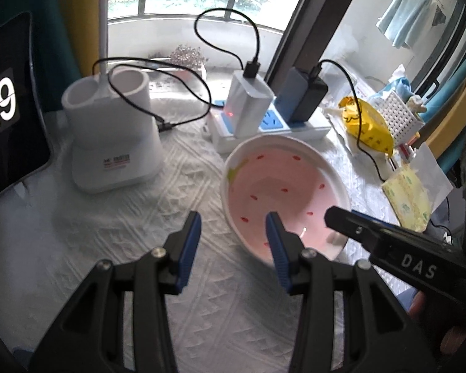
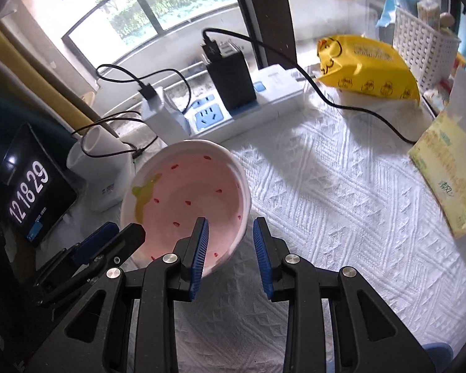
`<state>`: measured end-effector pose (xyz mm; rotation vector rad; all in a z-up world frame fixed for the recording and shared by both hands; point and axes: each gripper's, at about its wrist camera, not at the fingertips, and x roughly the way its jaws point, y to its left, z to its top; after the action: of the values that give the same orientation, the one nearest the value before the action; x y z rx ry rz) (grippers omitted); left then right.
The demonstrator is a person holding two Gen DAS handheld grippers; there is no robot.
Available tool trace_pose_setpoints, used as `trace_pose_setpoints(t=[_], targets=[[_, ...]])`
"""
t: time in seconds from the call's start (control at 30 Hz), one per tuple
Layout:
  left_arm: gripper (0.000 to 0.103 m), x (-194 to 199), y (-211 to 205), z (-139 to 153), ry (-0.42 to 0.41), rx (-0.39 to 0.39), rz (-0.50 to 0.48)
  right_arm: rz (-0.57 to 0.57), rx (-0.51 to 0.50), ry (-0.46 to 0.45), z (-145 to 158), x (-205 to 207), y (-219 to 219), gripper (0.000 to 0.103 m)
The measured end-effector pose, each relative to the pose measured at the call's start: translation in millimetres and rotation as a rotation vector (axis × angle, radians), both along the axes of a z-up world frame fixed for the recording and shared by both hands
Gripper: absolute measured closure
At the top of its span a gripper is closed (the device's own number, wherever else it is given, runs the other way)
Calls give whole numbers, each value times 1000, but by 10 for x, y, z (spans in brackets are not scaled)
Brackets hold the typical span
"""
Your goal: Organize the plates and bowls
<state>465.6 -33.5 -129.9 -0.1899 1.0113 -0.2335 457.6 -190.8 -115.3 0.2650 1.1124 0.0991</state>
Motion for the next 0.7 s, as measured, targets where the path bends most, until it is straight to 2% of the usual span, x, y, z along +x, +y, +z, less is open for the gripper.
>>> trace_pose_setpoints(t=[0.23, 0.33, 0.43, 0.7], targets=[[61, 24, -36, -37, 8, -13, -17, 16, 37, 62, -146, 60, -16, 72], [66, 43, -45, -71, 17, -23, -24, 26, 60, 81, -211, 94, -8, 81], [72, 47, -75, -108, 22, -30, -35, 22, 81, 81, -214, 101, -39, 83], [75, 10, -66, -104, 15, -33, -22, 35, 63, 55, -170, 73, -8, 83]])
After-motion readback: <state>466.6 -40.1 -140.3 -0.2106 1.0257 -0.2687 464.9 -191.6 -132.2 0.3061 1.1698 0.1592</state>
